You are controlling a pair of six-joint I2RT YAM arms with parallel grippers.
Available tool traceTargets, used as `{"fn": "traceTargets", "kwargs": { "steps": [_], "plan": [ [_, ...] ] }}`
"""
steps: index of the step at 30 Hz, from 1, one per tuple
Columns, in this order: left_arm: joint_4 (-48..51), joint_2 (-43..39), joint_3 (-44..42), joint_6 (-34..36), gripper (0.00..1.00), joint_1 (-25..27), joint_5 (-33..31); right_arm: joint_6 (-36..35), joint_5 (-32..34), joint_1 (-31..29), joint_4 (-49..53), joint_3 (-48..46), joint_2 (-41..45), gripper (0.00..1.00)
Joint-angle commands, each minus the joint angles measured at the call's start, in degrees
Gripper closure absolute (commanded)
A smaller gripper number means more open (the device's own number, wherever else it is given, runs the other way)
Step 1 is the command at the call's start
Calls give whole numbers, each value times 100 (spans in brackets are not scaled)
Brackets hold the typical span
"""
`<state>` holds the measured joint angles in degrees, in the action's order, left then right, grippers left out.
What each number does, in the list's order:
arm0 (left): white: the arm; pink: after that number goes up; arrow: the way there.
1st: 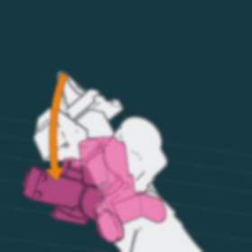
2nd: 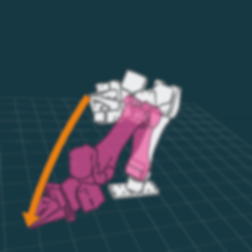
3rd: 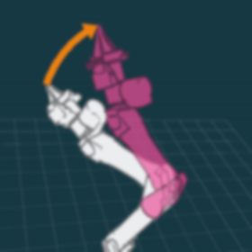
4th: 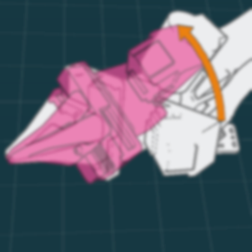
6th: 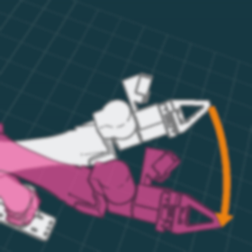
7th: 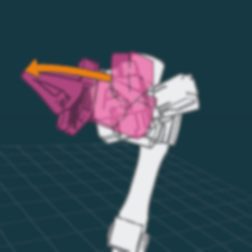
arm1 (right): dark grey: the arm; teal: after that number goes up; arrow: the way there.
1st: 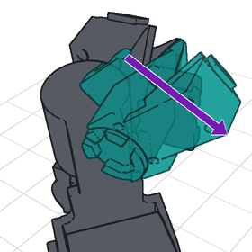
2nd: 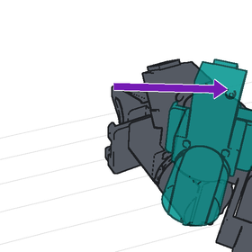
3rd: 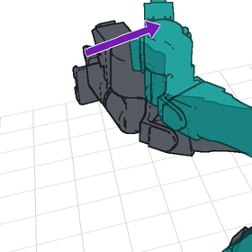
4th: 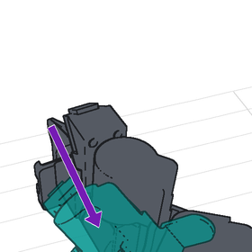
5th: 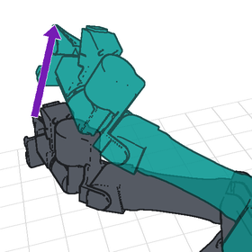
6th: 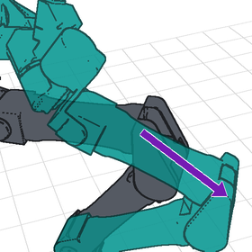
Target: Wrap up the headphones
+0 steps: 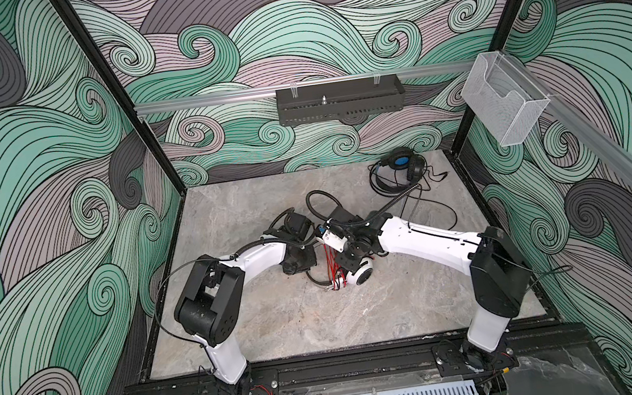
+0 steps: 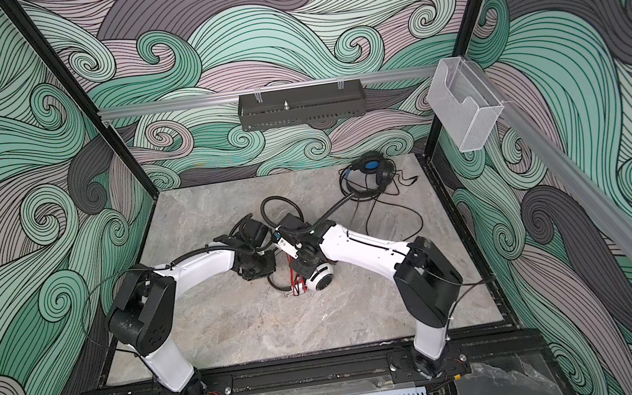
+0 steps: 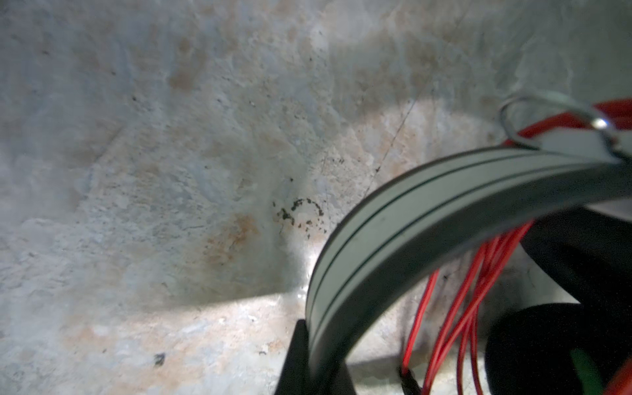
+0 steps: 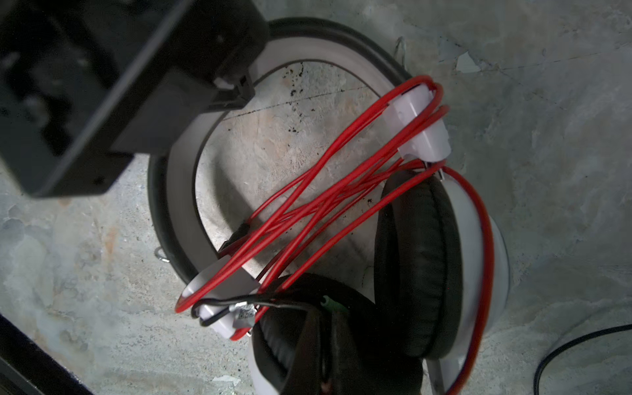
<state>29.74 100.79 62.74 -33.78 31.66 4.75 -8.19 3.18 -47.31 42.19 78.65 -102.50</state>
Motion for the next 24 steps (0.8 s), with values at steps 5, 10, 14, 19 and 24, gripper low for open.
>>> {"fn": "traceTargets", "kwargs": {
  "steps": [5, 10, 14, 19, 24],
  "plan": [
    [-38, -332, -58, 154, 100, 70, 96, 81, 155, 230, 16, 354, -663, 100],
    [-70, -345, -95, 107, 100, 91, 140, 147, 207, 238, 78, 585, -1162, 100],
    [-103, -367, -130, 26, 100, 94, 146, 190, 190, 240, 22, 535, -1233, 95],
    [-102, -341, -122, -6, 100, 96, 123, 265, 175, 245, -131, 310, -1026, 76],
    [-91, -315, -99, -6, 100, 86, 89, 361, 230, 249, -273, 87, -541, 62]
  ]
}}
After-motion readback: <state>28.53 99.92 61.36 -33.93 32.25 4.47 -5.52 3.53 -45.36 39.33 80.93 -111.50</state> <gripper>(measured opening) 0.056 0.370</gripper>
